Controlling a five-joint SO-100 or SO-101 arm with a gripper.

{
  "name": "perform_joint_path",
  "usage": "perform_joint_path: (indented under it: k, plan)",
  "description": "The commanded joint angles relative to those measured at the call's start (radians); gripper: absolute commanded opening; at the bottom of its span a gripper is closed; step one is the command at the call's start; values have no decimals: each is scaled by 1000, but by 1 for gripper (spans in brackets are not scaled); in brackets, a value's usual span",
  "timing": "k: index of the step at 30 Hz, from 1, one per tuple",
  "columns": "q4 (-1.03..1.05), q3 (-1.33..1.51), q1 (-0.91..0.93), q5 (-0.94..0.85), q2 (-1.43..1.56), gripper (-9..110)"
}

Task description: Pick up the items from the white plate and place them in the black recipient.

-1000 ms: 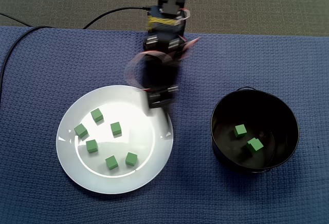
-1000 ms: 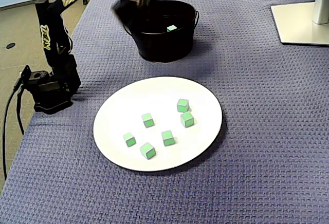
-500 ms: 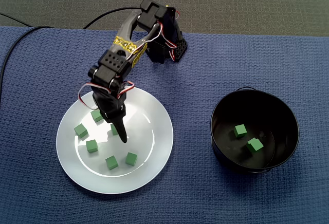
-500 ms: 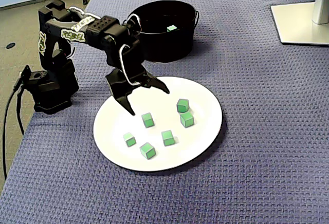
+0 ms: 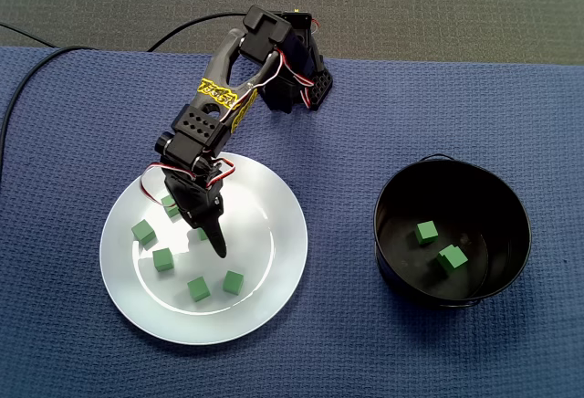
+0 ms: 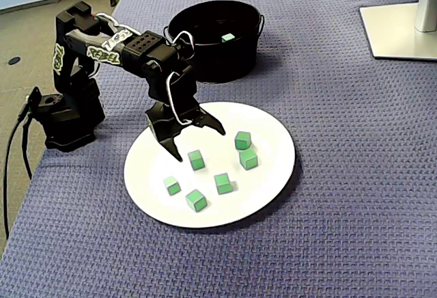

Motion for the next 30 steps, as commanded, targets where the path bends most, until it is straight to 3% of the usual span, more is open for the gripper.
perform_joint_path:
  k: [1, 15, 18, 23, 30]
  plan:
    - [-35, 12, -2, -11, 3, 36]
    - [-135, 92, -11, 6, 9, 32]
    - [-153, 109, -11, 3, 9, 25]
    - [-161, 133, -18, 3, 15, 0]
    - [-132, 106, -11, 57, 81, 0]
